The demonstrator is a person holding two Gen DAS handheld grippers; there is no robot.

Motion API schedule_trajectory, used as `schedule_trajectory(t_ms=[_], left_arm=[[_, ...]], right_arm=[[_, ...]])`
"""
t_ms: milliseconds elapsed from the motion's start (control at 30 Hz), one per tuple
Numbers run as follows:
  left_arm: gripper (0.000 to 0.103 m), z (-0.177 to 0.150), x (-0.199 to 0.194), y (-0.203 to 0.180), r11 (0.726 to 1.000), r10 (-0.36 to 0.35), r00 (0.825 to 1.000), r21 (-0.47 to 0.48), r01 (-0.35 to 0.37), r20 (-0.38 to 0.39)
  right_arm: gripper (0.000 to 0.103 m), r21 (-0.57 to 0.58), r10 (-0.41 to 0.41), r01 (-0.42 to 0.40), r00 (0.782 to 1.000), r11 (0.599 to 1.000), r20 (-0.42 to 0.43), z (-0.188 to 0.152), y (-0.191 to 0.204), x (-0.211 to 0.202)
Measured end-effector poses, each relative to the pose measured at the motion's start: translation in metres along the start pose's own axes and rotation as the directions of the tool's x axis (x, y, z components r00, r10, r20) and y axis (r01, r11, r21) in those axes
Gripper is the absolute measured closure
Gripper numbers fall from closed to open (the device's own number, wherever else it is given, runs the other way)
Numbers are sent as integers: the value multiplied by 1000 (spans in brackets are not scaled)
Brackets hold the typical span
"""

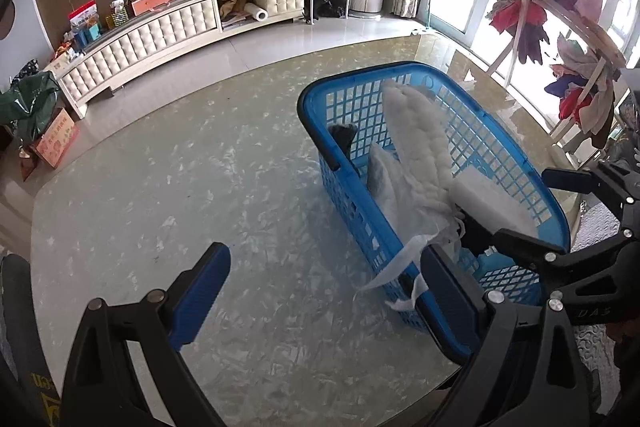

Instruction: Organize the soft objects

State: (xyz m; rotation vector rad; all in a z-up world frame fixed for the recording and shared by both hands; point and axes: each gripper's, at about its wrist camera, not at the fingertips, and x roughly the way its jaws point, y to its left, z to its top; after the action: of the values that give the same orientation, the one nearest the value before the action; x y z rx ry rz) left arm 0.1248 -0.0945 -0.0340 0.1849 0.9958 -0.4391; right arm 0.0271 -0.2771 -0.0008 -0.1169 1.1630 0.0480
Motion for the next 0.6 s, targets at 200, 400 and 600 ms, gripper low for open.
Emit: schedule_trajectory(t_ms=[200, 400, 600], left_arm=[[8, -10, -21, 3, 1000, 17, 999, -15, -17, 30], [8, -21, -52, 6, 998, 52, 995, -30, -49, 86], [8, -39, -105, 10, 994, 100, 974, -72, -87, 204]], right_arm=[[4, 16, 28, -28, 999, 999, 32, -10, 4, -21], [1, 15, 61, -63, 991, 998, 119, -16, 20, -52], [0, -2, 84, -86, 971, 996, 225, -14, 39, -90]])
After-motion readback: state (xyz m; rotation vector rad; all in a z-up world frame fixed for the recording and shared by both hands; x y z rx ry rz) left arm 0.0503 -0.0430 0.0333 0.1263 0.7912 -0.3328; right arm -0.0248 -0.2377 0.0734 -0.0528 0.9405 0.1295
